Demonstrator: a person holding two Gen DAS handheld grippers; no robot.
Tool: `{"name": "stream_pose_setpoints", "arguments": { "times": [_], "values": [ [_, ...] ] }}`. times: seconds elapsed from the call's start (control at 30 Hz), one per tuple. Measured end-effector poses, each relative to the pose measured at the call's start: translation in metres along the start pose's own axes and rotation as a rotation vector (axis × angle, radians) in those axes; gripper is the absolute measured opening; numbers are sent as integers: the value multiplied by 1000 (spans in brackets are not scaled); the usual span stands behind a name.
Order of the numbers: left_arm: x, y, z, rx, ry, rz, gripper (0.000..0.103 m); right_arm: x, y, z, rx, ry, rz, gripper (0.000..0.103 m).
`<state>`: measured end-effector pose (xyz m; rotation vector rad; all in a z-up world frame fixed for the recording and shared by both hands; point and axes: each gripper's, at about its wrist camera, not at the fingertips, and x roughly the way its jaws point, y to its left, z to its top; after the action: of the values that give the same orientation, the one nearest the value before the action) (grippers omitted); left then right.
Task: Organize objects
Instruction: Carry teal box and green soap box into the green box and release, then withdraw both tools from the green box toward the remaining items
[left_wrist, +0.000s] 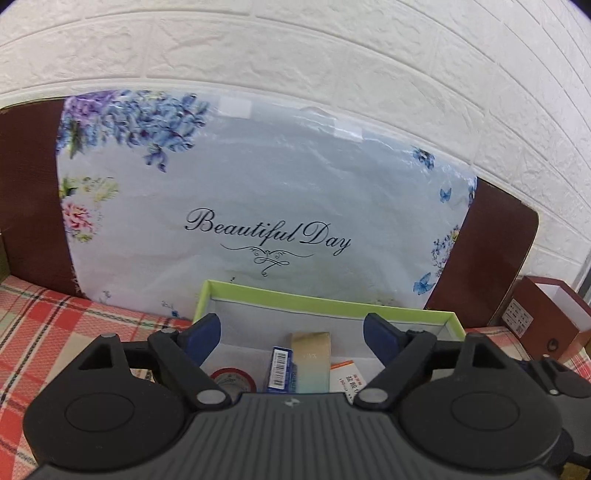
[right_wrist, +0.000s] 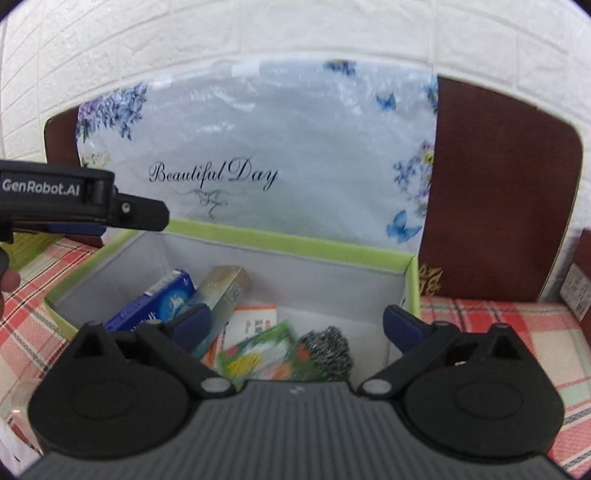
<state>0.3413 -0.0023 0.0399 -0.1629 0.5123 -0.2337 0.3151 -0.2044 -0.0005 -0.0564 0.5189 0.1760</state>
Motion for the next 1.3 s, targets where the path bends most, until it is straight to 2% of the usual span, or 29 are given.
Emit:
{"name": "stream_pose_setpoints", "arguments": {
  "times": [0.27,0.4,0.5,0.6,0.7,0.97,1.17,1.3],
  "values": [
    [-67,-9,-3,5,-52,13,89,-57,2,9,1,-71,-16,103],
    [-105,-20,-16,57,-22,50,90,-98,8,4,-16,-97,-24,103],
    [-138,-25,-32,54,-12,67,90,-131,12,-3,-22,-116,-25,103],
    [-171,-26,-58,15,-26,40,94,-162,16,-16,-25,-123,-39,103],
    [-190,-30,-82,13,-11,70,94,-190,19,-36,-19,-123,-40,103],
    [-214,-38,-140,5,38,178,94,-238,33,-98,6,-57,-38,103],
    [-223,-24,-172,-74,92,121,94,-257,38,-142,8,15,-55,103],
    [-218,-24,-188,-61,132,109,94,-262,39,-168,11,69,-44,103]
  ]
}}
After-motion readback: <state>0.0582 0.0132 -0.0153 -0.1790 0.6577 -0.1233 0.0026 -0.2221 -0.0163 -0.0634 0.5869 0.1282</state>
